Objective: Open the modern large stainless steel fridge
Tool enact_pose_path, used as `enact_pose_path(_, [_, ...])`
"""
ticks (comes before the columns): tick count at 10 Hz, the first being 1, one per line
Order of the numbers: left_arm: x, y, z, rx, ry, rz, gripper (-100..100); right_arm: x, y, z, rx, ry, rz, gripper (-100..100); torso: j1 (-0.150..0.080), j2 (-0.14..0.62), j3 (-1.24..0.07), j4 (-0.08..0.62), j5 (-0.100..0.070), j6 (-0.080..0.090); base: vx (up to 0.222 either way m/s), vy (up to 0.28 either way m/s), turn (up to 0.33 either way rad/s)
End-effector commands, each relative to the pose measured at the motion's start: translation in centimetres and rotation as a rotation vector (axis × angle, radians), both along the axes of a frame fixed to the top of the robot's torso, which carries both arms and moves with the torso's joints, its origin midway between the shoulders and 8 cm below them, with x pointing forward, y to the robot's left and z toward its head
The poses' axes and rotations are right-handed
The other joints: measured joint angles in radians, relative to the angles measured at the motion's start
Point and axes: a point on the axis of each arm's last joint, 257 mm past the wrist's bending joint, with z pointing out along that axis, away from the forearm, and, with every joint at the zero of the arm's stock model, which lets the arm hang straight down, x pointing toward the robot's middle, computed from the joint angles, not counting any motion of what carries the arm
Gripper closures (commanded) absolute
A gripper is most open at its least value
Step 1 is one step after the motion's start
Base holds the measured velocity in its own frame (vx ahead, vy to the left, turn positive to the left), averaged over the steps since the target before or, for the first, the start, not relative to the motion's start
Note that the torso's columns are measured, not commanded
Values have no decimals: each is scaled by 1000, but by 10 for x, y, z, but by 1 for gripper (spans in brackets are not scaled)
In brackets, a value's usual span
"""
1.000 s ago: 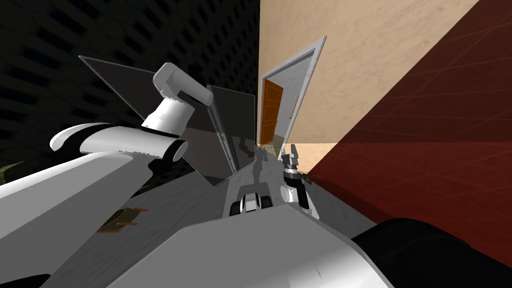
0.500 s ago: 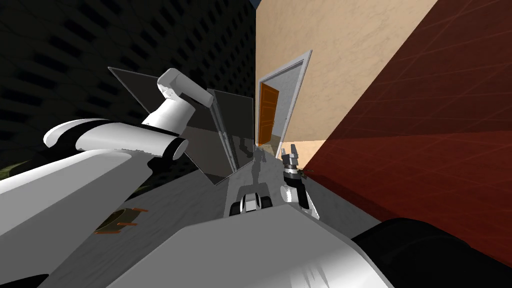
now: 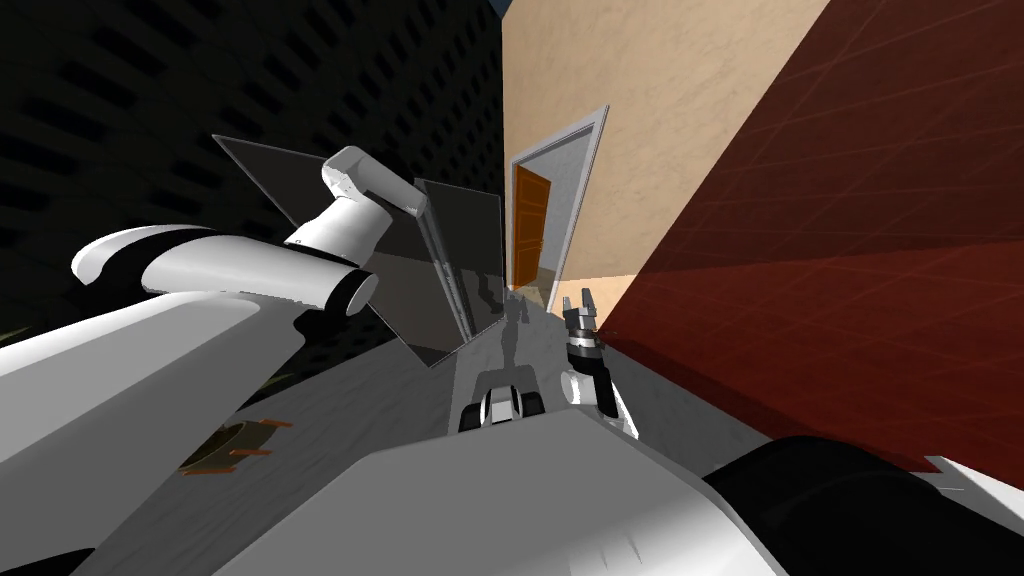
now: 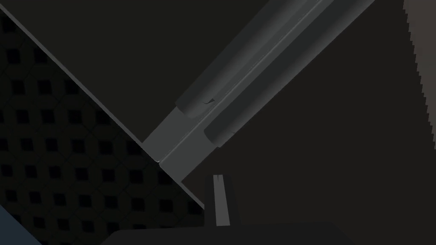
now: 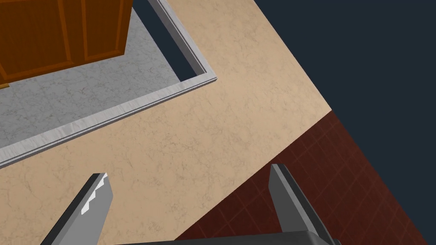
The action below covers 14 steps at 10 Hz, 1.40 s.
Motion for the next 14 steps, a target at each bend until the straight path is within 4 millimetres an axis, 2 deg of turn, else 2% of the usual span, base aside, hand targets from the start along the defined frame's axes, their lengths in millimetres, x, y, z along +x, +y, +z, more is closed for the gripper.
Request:
enact_pose_path(1, [5, 3, 5, 10, -14, -2, 100, 0, 0, 0, 0, 0, 0, 0, -2, -6, -4, -3, -1, 1, -211, 29, -270])
enact_pose_path(2, [11, 17, -8, 2, 0, 13, 100, 0, 0, 0, 0, 0, 0, 0, -4, 1, -1, -1, -2, 3, -241, 37, -186])
enact_pose_path(3, [12, 22, -12, -1, 4, 18, 100, 0, 0, 0, 0, 0, 0, 0, -3, 2, 1, 0, -1, 1, -106, 19, 26])
enact_pose_path(4, [11, 19, -9, -1, 4, 16, 100, 0, 0, 0, 0, 0, 0, 0, -2, -5, -3, -1, -1, 0, -31, 6, 16])
enact_pose_path(5, [10, 28, -8, 10, 7, 33, -100, 0, 0, 0, 0, 0, 0, 0, -3, -10, -7, -4, -1, 1, 102, 14, -6])
enact_pose_path(12, [0, 61, -5, 47, 28, 104, -100, 0, 0, 0, 0, 0, 0, 0, -3, -1, -1, -1, -2, 2, 212, 13, -1])
enact_pose_path(14, [-2, 62, -1, 45, 24, 103, -100, 0, 0, 0, 0, 0, 0, 0, -3, 2, 0, -1, -1, 2, 108, 23, -8])
